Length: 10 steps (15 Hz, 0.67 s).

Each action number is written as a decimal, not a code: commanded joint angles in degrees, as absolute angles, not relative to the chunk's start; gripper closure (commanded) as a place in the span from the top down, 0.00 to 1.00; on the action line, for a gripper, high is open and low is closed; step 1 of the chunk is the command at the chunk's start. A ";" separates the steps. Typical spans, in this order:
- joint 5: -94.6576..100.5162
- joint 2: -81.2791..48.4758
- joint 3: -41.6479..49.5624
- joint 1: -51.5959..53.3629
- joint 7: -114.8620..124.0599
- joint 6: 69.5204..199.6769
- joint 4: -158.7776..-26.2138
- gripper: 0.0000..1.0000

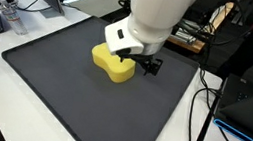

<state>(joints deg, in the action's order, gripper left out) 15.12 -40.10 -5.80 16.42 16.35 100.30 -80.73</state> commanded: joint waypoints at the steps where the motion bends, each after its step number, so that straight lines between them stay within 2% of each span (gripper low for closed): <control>1: 9.58 -41.33 -5.45 13.15 12.09 100.08 -78.78 1.00; 10: -3.60 -39.15 -4.66 3.02 7.14 105.52 -84.96 1.00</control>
